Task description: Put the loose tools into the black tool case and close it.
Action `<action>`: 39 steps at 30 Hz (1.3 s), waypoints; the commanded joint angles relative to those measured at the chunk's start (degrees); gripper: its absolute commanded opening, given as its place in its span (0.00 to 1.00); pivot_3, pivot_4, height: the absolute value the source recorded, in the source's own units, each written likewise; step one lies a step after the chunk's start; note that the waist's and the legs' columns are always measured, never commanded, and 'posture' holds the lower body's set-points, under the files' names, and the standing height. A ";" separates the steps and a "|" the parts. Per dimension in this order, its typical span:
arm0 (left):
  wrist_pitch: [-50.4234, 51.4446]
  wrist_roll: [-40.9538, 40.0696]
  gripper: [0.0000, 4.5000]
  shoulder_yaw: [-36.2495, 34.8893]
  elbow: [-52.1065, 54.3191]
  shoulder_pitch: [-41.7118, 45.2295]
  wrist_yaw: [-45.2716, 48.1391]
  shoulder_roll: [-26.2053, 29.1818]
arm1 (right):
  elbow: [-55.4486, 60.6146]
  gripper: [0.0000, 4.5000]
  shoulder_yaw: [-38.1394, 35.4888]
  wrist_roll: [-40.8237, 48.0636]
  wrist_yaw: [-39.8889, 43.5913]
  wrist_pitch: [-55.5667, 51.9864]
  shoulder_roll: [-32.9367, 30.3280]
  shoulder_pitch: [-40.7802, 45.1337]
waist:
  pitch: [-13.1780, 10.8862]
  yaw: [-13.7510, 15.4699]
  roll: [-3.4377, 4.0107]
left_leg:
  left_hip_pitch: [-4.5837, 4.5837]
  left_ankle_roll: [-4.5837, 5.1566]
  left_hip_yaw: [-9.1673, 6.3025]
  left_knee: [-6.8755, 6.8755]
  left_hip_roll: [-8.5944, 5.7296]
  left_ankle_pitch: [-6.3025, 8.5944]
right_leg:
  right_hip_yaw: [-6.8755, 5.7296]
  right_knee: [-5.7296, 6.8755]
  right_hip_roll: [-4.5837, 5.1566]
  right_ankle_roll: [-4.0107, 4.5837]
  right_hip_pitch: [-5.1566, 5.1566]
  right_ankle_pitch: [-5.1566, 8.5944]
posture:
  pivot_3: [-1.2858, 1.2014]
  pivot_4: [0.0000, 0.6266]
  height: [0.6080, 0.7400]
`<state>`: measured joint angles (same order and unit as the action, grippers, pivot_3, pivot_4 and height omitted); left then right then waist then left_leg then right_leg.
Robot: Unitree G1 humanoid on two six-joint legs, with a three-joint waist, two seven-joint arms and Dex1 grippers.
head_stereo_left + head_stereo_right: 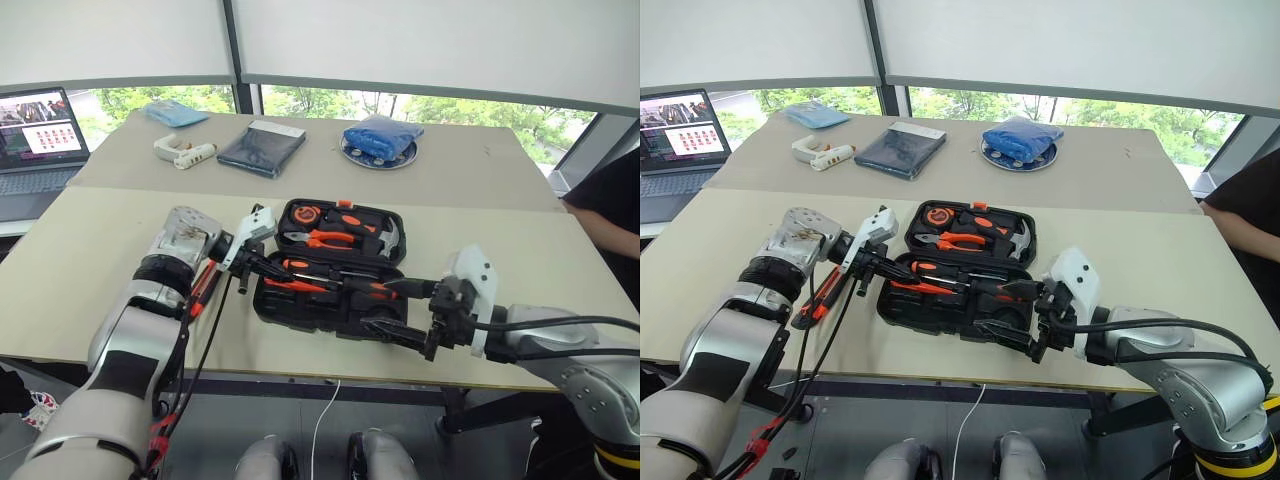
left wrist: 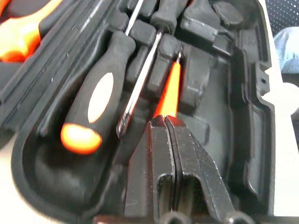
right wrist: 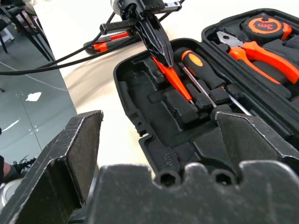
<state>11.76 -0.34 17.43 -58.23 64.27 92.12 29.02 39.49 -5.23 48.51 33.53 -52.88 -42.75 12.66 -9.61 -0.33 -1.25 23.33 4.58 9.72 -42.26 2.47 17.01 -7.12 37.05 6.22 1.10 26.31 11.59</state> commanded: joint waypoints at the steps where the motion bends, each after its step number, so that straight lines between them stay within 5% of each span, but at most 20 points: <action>1: 1.85 0.18 0.01 -1.07 -0.54 1.30 0.37 -0.05 | 1.24 1.00 -0.57 0.09 -0.42 1.22 0.35 0.55 | 0.00 0.02 0.00 | 0.00 0.00 0.00 -0.01 0.00 0.00 | 0.00 0.00 0.01 0.00 0.00 0.00 | 0.52 0.24 0.84; 20: 0.71 5.84 0.01 -1.87 -8.07 2.78 -5.88 -5.94 | 2.28 1.00 -0.97 -0.26 -0.33 1.10 0.02 -0.66 | 0.01 0.35 -0.03 | 0.07 0.07 0.00 -0.06 -0.02 0.04 | 0.00 -0.02 0.02 0.02 0.01 -0.04 | 0.52 0.24 0.84; 32: -4.49 5.88 0.01 -2.02 -0.10 -4.98 -2.35 -0.79 | 2.38 1.00 -0.85 -0.52 -0.15 1.58 0.25 -1.31 | 0.11 -0.71 -0.02 | -0.09 0.02 0.01 0.08 0.00 0.05 | 0.06 0.01 0.00 0.16 0.00 -0.08 | 0.52 0.24 0.84; 39: 1.51 1.27 0.01 -4.53 7.04 -6.22 0.21 -1.18 | 1.64 1.00 -0.64 -0.93 0.38 1.64 0.03 -0.89 | 0.12 -0.67 -0.02 | -0.11 0.02 0.03 0.05 0.01 0.04 | 0.08 0.03 0.00 0.04 -0.02 -0.01 | 0.52 0.24 0.84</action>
<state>10.73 2.28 12.54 -53.81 59.31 90.19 27.39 40.30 -5.11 47.86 33.72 -52.85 -42.35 10.89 -9.49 -1.00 -1.28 23.22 4.59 9.75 -42.21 2.48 17.06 -7.04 37.08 6.22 1.15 26.29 11.58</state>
